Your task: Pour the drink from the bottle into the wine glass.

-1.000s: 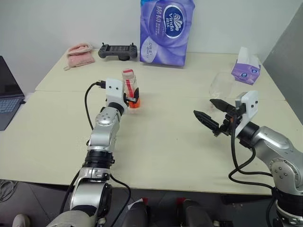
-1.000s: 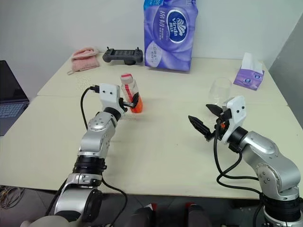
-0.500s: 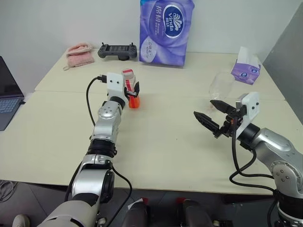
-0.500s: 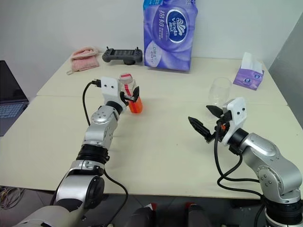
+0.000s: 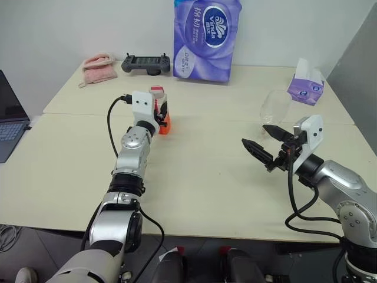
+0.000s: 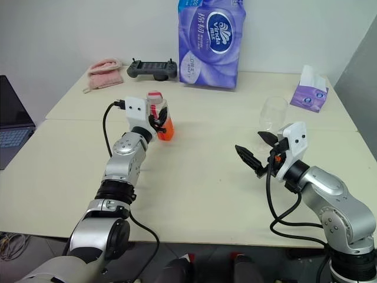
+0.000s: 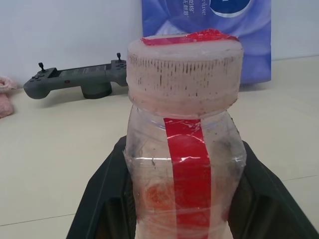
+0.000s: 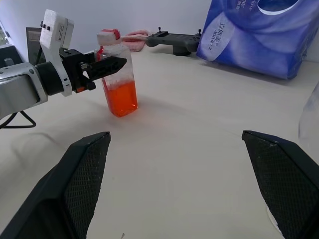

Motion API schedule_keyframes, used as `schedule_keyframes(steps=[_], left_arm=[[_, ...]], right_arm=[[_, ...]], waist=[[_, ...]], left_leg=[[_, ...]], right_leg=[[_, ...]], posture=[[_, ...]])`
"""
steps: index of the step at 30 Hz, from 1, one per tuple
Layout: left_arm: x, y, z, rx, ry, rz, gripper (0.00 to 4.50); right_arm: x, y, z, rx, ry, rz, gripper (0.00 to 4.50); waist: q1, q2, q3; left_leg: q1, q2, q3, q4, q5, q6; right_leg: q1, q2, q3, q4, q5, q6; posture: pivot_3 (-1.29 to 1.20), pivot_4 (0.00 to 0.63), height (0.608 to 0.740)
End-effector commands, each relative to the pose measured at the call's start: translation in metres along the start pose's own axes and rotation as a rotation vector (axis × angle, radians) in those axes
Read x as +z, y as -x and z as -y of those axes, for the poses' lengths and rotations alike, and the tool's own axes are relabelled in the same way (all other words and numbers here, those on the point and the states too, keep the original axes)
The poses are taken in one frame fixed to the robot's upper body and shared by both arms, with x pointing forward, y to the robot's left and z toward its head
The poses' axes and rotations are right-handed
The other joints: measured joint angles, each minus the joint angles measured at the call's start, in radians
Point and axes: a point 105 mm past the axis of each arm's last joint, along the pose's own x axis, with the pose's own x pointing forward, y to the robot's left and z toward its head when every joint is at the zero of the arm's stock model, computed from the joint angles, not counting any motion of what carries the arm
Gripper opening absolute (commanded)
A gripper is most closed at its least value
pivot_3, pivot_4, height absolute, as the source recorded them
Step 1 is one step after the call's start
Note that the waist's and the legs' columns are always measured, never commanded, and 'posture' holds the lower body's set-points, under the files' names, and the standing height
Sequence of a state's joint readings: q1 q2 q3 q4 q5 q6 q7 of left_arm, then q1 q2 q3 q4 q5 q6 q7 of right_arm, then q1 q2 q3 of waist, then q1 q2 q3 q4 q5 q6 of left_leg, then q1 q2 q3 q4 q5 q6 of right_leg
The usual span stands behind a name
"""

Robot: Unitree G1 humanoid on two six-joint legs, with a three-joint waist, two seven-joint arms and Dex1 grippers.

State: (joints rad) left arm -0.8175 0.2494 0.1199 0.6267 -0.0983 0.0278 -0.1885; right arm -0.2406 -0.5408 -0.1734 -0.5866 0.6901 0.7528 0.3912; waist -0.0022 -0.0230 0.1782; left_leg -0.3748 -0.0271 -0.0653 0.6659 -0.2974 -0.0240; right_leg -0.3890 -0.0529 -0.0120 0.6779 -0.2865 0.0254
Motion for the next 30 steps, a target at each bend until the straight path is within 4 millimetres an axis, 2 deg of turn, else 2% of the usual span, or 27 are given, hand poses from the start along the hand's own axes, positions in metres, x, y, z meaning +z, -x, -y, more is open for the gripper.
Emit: schedule_keyframes(steps=[1,5,7,9,11,14,19,24,30], left_arm=[[0.02,0.0,-0.009,0.017,-0.017,0.063,1.81],[0.024,0.006,-0.009,-0.04,0.021,0.056,1.81],[0.03,0.017,0.004,-0.163,0.045,0.052,1.81],[0.031,0.036,0.026,-0.353,0.04,0.022,1.81],[0.032,0.05,0.039,-0.465,0.035,-0.004,1.81],[0.038,0.078,0.066,-0.688,0.023,-0.009,1.81],[0.05,0.107,0.097,-0.939,0.006,0.012,1.81],[0.062,0.108,0.105,-1.018,-0.015,0.052,1.81],[0.064,0.1,0.108,-1.0,-0.001,0.07,1.81]], right_arm=[[0.013,0.002,-0.007,0.017,0.035,0.05,4.5],[0.014,0.0,-0.006,0.01,0.046,0.042,4.5],[0.016,-0.003,-0.006,0.006,0.055,0.037,4.5],[0.019,-0.011,-0.011,0.025,0.042,0.037,4.5],[0.022,-0.017,-0.015,0.045,0.039,0.035,4.5],[0.03,-0.037,-0.031,0.11,0.032,0.052,4.5],[0.041,-0.055,-0.056,0.244,-0.014,0.069,4.5],[0.054,-0.062,-0.067,0.306,-0.077,0.1,4.5],[0.055,-0.067,-0.073,0.306,-0.105,0.102,4.5]], waist=[[0.0,0.0,0.0],[-0.004,0.0,0.0],[-0.007,0.0,0.0],[-0.01,0.0,0.0],[-0.009,0.0,0.0],[-0.009,0.0,0.0],[-0.006,0.0,0.0],[-0.007,0.0,0.0],[-0.009,0.0,0.0]], left_leg=[[0.0,0.0,0.0,0.0,0.0,0.0],[0.0,0.0,0.0,0.0,0.0,0.0],[0.0,0.0,0.0,0.0,0.0,0.0],[0.0,0.0,0.0,0.0,0.0,0.0],[-0.001,0.0,0.0,0.0,0.0,-0.001],[-0.001,0.0,-0.001,0.0,0.001,-0.001],[-0.001,0.0,-0.002,0.0,0.001,-0.001],[-0.001,0.0,-0.002,0.0,0.001,-0.001],[-0.001,0.0,-0.002,0.0,0.001,0.0]], right_leg=[[0.0,0.0,0.0,0.0,0.0,0.0],[0.0,0.0,0.0,0.0,0.0,0.0],[0.0,0.0,0.001,0.0,0.0,0.0],[-0.001,0.0,0.001,0.0,0.0,0.0],[-0.001,0.0,0.001,0.0,0.0,0.0],[-0.001,0.0,0.001,0.0,0.0,0.0],[-0.001,0.0,0.0,0.001,0.0,0.0],[-0.001,0.0,0.0,0.001,0.0,-0.001],[-0.001,0.0,0.0,0.001,0.0,-0.001]], posture=[[0.0,0.15,0.74],[0.0,0.15,0.74],[0.0,0.15,0.74],[0.0,0.15,0.74],[0.0,0.15,0.74],[0.0,0.15,0.74],[0.0,0.15,0.74],[0.0,0.15,0.74],[0.0,0.15,0.74]])
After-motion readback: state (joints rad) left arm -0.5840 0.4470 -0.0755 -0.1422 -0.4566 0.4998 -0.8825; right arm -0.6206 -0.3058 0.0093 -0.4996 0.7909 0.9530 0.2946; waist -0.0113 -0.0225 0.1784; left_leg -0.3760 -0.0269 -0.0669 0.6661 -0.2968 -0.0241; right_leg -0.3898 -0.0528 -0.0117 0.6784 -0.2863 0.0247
